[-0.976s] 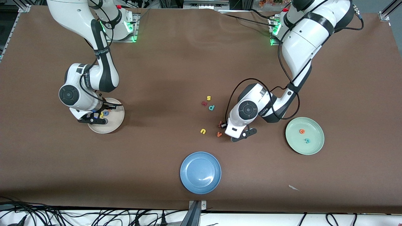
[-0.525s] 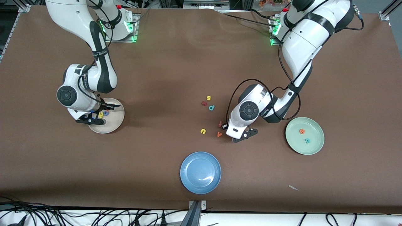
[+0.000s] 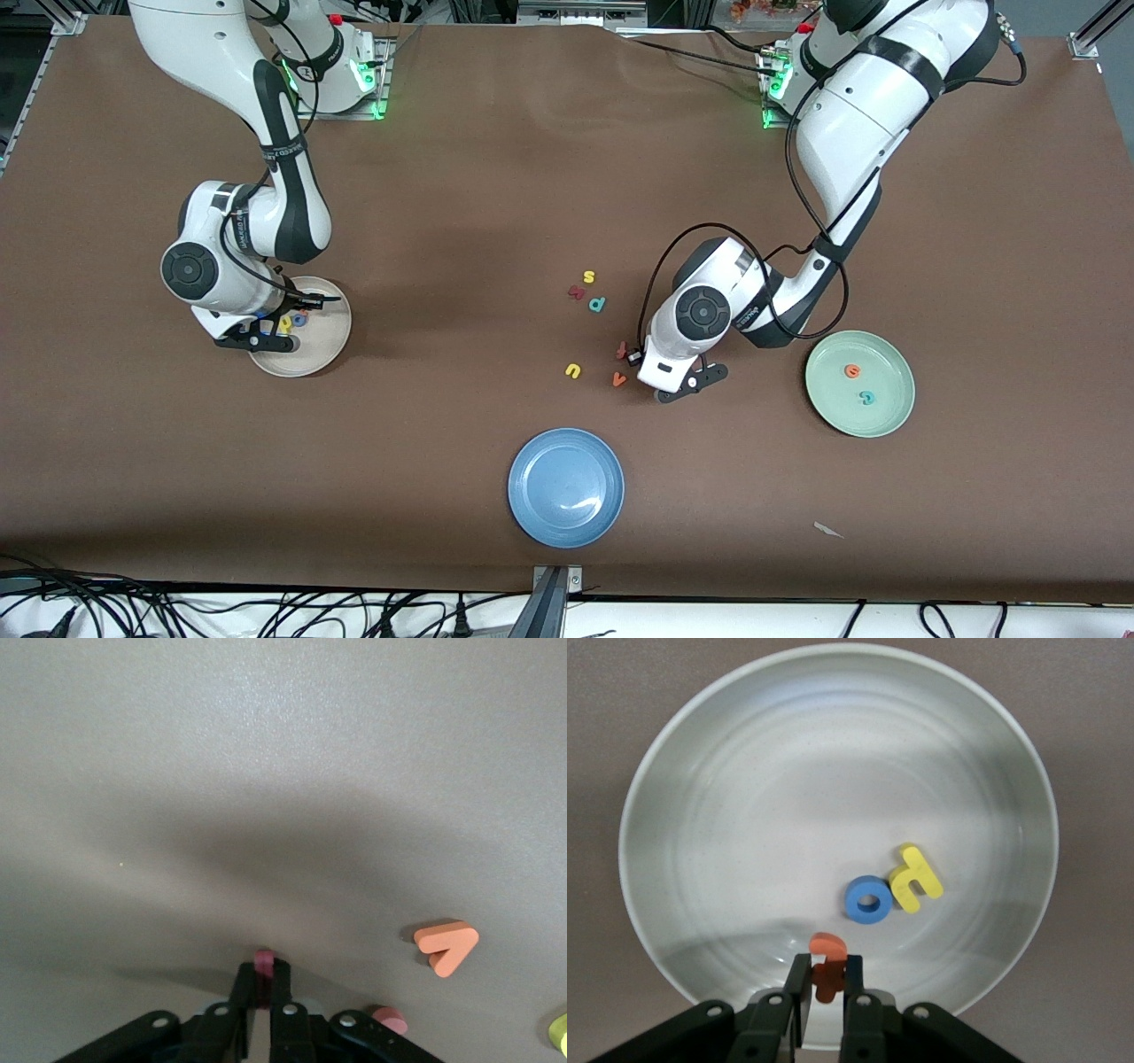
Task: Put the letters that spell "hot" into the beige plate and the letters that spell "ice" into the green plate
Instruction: 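Set the 7 on the white plate while the left gripper grasps maroon i, then return the right arm to rest while the left gripper sets i on green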
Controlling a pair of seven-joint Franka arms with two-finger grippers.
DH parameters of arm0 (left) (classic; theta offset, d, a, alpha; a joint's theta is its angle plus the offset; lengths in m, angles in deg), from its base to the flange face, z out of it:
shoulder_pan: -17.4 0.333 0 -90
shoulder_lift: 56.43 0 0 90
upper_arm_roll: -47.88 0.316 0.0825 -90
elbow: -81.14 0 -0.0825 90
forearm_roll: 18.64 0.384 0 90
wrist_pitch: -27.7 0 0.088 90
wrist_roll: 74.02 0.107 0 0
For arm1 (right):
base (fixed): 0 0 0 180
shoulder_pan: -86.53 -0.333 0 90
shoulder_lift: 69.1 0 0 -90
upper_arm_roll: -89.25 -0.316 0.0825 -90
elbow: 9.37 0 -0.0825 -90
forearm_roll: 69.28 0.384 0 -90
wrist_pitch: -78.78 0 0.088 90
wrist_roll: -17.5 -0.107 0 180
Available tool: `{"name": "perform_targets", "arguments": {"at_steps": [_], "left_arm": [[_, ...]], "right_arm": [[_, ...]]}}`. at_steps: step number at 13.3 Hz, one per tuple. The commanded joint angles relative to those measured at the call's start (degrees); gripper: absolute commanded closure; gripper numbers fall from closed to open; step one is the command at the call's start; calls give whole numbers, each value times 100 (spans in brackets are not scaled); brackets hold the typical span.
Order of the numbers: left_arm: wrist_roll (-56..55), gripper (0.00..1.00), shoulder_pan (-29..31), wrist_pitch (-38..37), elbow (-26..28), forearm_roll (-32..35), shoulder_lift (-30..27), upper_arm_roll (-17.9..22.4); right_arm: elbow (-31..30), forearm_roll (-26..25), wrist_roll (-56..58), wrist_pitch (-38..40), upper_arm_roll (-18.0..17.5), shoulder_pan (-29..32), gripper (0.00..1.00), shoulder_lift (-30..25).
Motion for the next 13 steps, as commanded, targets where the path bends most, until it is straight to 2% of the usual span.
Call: {"name": "perform_targets", "arguments": {"at_steps": [1, 2, 3, 4, 5, 6, 7, 9, 11, 13], "left_arm": [[36, 100, -30, -113, -164, -32, -76, 81], [62, 100, 49, -209, -199, -23, -173, 81], [167, 100, 137, -401, -260, -15, -226, 72], [376, 100, 224, -551, -279, -23, -279, 63], [631, 100, 373, -692, -279, -23, -392, 54], [938, 100, 488, -928, -279, -23, -498, 54], [1315, 100, 628, -1157, -261, -23, -577, 54], [2150, 100, 927, -1527, -217, -23, -744, 54], [2941, 100, 1226, -1826, -191, 55, -850, 80], [3618, 100, 1524, -2063, -173, 572, -851, 63]], "right_arm": [[-50, 77, 137, -30, -192, -10, 81, -32], [-50, 77, 137, -30, -210, -10, 80, -23], [-50, 86, 137, -48, -211, -1, 75, -14], [-42, 77, 137, -48, -219, -1, 65, -14], [-24, 77, 129, -22, -211, -1, 49, -14], [2, 86, 120, -13, -211, -10, 27, -49], [81, 86, 128, 22, -185, -10, 14, -102], [204, 86, 67, 197, -80, -10, 5, -338], [440, 77, 102, 408, 148, -10, 2, -549], [1123, 77, 102, 1282, 464, -1, 2, -594]]}}
